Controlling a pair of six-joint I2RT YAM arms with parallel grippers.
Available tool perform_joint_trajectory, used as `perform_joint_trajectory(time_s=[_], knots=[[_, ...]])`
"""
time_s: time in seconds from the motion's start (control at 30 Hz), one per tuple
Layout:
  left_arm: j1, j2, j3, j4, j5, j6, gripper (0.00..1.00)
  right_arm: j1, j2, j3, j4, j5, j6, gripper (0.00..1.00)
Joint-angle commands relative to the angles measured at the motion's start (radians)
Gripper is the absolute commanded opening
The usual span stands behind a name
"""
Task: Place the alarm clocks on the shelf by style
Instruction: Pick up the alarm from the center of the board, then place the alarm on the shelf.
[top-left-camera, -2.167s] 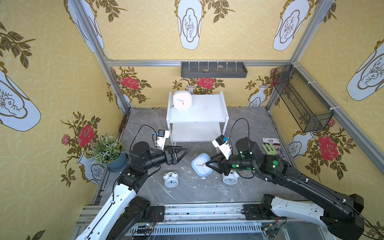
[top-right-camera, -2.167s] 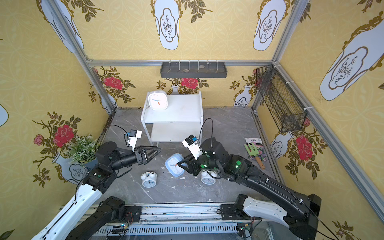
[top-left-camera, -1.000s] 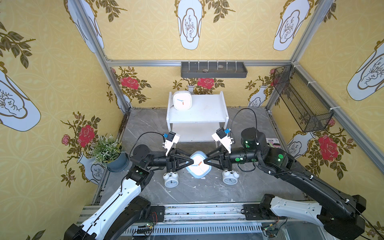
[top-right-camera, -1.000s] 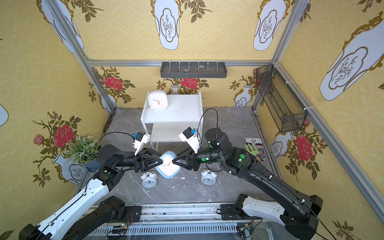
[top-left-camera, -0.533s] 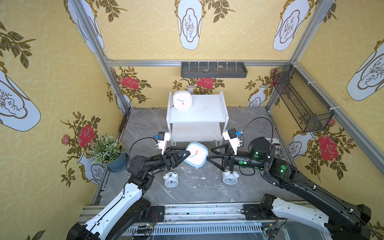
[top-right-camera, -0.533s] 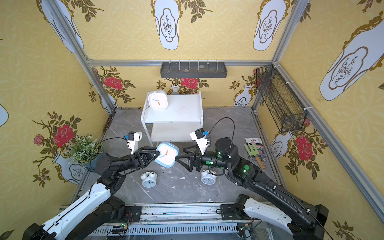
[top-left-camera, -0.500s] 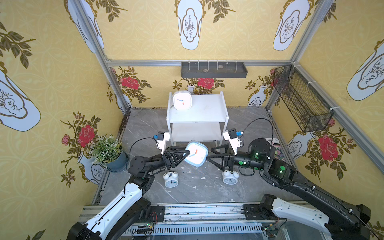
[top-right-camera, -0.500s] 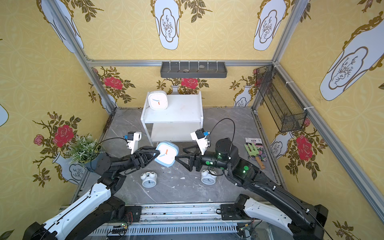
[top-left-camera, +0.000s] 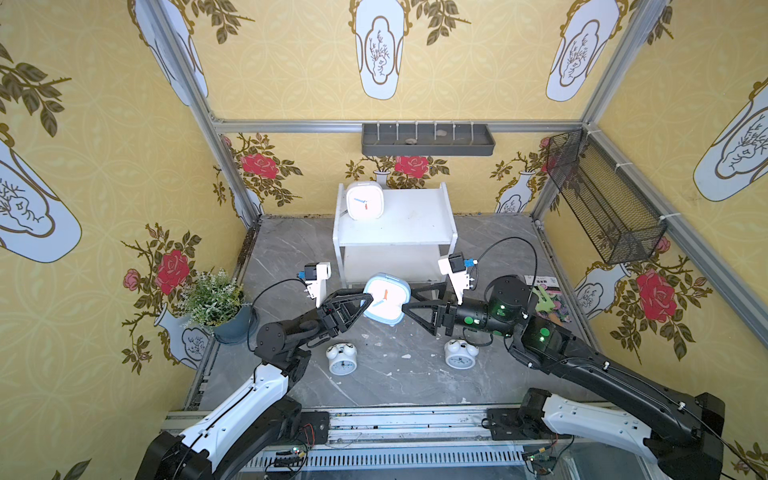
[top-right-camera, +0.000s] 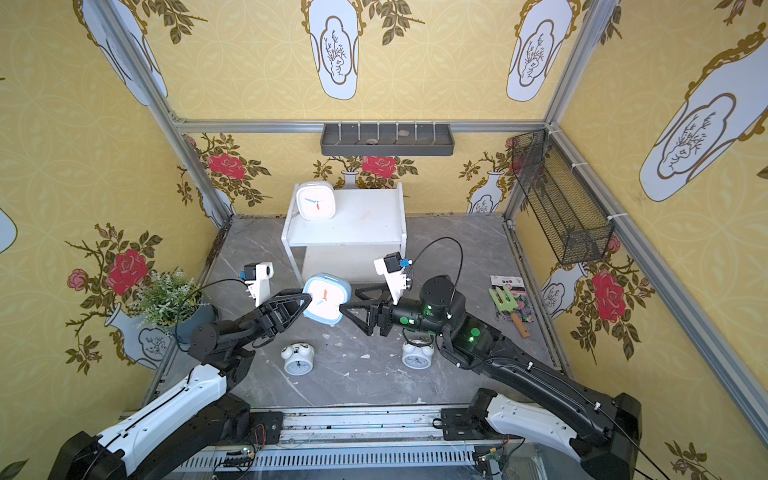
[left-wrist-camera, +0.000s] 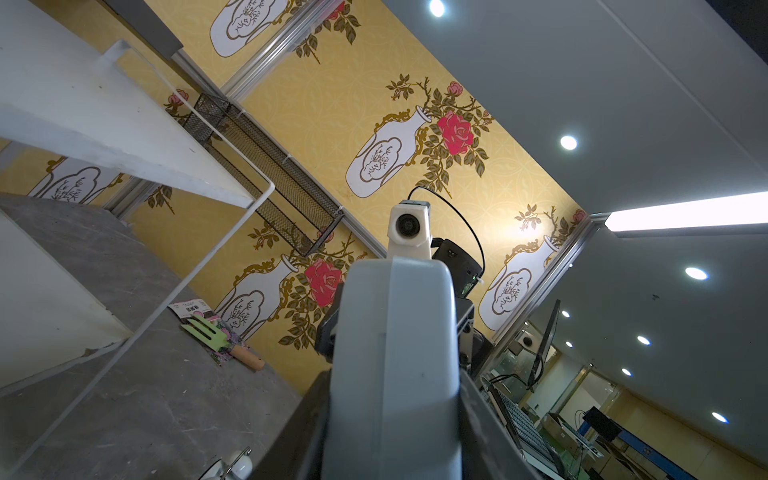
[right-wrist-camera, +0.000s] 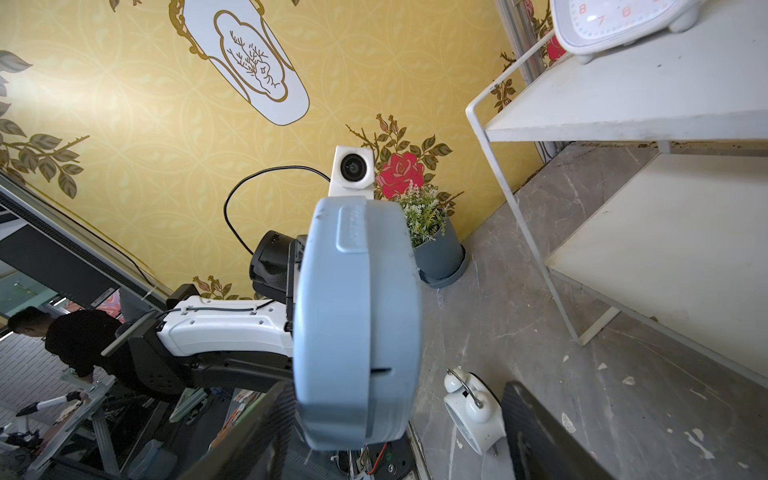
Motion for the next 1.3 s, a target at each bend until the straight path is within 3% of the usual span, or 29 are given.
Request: perform_joint_trajectory(time_s=[0.0,0.4,0.47,0.6,0.7,0.87,1.07,1.27], knots=[[0.000,-0.005,-0.006,0.067,-0.009,-0.007,0.29,0.001,0.028,0.020,0.082,-0.005,-0.003,0.78],[0.001,0.011,0.007,0.067,-0.019,-0.001,0.31,0.002,0.063,0.048,0.107,-0.083,-0.015,0.42],[0.000,0.021,0.011,0.063,-0.019,0.003,0.38,0.002,0.064,0.056,0.095,-0.084,-0.022,0.39],[0.001,0.026,0.012,0.019,-0.026,0.025,0.64,-0.001,0.065,0.096,0.041,-0.080,-0.046,0.38],[0.001,-0.013,0.010,-0.072,-0.060,0.068,0.71,-0.024,0.072,0.185,-0.080,-0.061,-0.107,0.38],[0.000,-0.122,0.031,-0.349,-0.123,0.180,0.76,-0.154,0.152,0.450,-0.324,-0.085,-0.275,0.38],[0.001,-0.227,0.042,-0.600,-0.195,0.262,0.76,-0.457,0.354,0.713,-0.452,-0.350,-0.371,0.37],[0.002,-0.287,0.059,-0.744,-0.205,0.323,0.76,-0.632,0.580,0.976,-0.638,-0.589,-0.548,0.36]])
